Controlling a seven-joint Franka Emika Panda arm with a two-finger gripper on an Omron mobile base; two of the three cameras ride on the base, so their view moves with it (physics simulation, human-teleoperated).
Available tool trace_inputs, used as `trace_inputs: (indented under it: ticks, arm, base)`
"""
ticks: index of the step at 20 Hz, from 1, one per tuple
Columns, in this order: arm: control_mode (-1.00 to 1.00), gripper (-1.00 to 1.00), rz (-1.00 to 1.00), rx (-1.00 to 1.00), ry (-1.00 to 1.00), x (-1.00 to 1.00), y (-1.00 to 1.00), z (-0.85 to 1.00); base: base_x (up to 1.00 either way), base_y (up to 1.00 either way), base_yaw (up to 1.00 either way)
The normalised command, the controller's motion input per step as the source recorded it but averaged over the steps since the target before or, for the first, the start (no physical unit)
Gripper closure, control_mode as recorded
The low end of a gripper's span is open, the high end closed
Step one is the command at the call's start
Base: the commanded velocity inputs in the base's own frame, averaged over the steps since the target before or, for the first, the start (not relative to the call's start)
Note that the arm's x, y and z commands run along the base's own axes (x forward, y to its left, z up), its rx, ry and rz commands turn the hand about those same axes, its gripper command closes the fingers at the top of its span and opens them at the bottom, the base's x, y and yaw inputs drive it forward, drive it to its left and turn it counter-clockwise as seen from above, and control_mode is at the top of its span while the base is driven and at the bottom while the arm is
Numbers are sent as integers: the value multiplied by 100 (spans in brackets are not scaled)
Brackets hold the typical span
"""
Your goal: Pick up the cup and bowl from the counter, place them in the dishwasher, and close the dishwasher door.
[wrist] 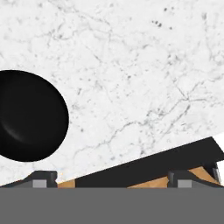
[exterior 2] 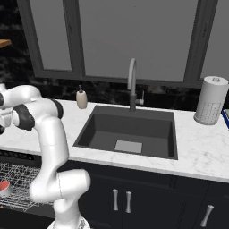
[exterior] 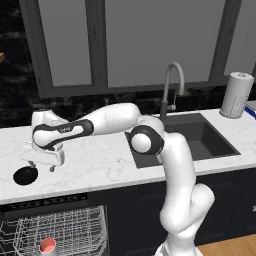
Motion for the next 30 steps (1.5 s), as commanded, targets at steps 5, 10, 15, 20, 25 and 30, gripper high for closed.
trace_inputs:
  ticks: [5, 10, 15, 20, 25, 30]
  arm:
    - [-100, -100, 1, -7, 0, 0, 24, -44]
    - [-100, -100, 0, -5, 0, 19, 5, -20]
    - [-100, -100, 0, -2, 0, 25, 10, 0]
    - [-100, -100, 0, 0, 0, 12, 24, -1]
    - [-100, -100, 0, 0, 0, 0, 22, -11]
    - [-100, -100, 0, -1, 0, 0, 17, -23]
  base:
    - [0, 0, 0]
    - [0, 0, 0]
    - [0, 0, 0]
    - [0, 0, 0]
    - [0, 0, 0]
    - [0, 0, 0]
